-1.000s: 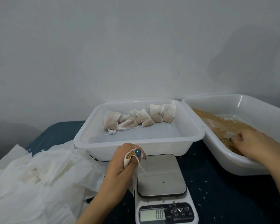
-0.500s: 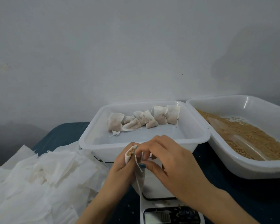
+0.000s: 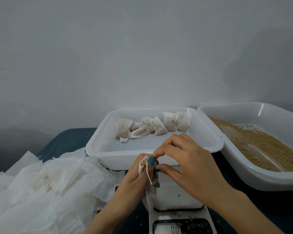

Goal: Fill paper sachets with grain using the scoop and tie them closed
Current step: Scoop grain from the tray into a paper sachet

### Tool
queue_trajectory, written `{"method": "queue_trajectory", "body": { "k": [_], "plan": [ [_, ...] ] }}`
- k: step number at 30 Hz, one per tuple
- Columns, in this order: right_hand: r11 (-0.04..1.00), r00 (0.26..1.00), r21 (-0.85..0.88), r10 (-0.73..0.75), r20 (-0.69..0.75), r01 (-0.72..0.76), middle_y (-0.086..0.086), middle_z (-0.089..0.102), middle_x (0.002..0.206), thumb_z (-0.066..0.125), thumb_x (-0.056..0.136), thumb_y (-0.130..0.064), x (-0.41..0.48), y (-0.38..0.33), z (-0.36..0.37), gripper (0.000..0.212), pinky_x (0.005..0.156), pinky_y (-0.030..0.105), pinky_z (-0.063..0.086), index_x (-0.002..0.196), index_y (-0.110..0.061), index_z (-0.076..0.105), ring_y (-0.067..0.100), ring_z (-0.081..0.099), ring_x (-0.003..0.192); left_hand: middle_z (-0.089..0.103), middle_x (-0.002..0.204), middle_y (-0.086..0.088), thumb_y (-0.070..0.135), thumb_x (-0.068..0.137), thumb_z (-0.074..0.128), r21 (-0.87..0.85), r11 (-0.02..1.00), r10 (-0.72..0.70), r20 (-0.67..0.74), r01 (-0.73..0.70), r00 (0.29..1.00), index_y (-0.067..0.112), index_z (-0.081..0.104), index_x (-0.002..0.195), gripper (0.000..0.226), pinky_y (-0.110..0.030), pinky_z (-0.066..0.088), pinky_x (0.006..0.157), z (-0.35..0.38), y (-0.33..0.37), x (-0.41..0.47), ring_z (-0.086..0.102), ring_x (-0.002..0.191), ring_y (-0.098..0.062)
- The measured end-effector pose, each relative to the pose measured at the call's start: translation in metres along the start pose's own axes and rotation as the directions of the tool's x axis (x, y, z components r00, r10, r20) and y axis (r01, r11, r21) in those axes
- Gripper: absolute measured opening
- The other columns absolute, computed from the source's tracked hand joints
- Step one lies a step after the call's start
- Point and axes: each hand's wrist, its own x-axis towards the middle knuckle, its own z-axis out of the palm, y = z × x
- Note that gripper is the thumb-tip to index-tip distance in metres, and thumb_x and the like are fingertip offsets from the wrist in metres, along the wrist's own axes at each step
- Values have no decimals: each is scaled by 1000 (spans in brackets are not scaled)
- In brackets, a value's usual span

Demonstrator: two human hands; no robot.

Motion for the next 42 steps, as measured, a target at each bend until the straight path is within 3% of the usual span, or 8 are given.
{"method": "queue_trajectory", "body": {
  "k": [9, 17, 21, 26, 29, 33, 38, 42],
  "plan": [
    [991, 999, 124, 42, 16, -44, -19, 56, 95, 75, 80, -28, -1, 2, 3, 19, 60, 10, 37, 96, -36, 67, -2, 48, 89, 55, 74, 14, 36, 101, 41, 43, 998, 36, 56, -39, 998, 11, 55, 104, 29, -19, 49, 72, 2, 7, -1, 53, 71, -1],
    [953, 997, 296, 69, 19, -71, -19, 56, 95, 73, 86, -17, -1, 2, -1, 23, 65, 18, 45, 85, -37, 61, 8, 55, 96, 59, 81, 6, 42, 79, 74, -6, 1000, 17, 116, -17, 993, 21, 63, 102, 33, -21, 49, 71, -4, 5, 1, 57, 75, -7],
    [951, 998, 309, 48, -30, -37, -18, 56, 99, 67, 88, -17, 0, -3, -5, 20, 68, 24, 50, 88, -35, 59, 10, 56, 101, 71, 105, 6, 33, 76, 80, -14, 1000, 0, 177, 3, 984, 35, 65, 109, 36, -21, 54, 82, -3, 5, -2, 68, 100, -10],
    [987, 993, 156, 55, -103, -39, -19, 56, 102, 71, 88, -22, -5, 1, -13, 13, 71, 23, 50, 92, -30, 63, 2, 52, 104, 59, 106, 16, 58, 74, 66, 424, 899, 139, -32, -112, 990, 52, 54, 102, 31, -24, 52, 81, 1, 1, -2, 60, 98, -9],
    [993, 989, 108, 53, -137, -38, -19, 56, 102, 71, 86, -25, -12, 6, -14, 9, 71, 20, 49, 92, -29, 66, 1, 52, 103, 54, 93, 16, 46, 86, 57, 557, 805, 264, -24, -207, 964, 52, 54, 89, 8, -15, 44, 66, 5, -3, 4, 57, 82, -7],
    [982, 985, 184, 80, -153, -51, -15, 58, 103, 63, 91, -32, -23, 20, -10, 8, 71, 15, 48, 97, -27, 66, 6, 56, 101, 59, 86, 25, 25, 92, 53, 590, 773, 302, -18, -234, 953, 62, 56, 84, 38, -7, 38, 66, 12, -4, 9, 58, 77, 4],
    [839, 928, 463, 363, -85, -286, -18, 63, 98, 54, 94, -39, -45, 47, 6, 14, 63, 14, 45, 98, -29, 62, 2, 60, 88, 74, 95, 10, 19, 103, 52, 392, 916, 118, -51, -89, 992, 37, 74, 100, 28, -29, 52, 78, 17, -14, 14, 67, 89, -11],
    [803, 886, 421, 464, 2, -421, -16, 68, 88, 55, 95, -32, -59, 68, 25, 12, 69, 29, 51, 92, -27, 65, 4, 61, 81, 70, 84, -5, 17, 99, 55, 562, 827, 51, -22, -30, 998, 12, 71, 91, 19, -41, 48, 73, 21, -31, 14, 62, 81, -22]
  ]
}}
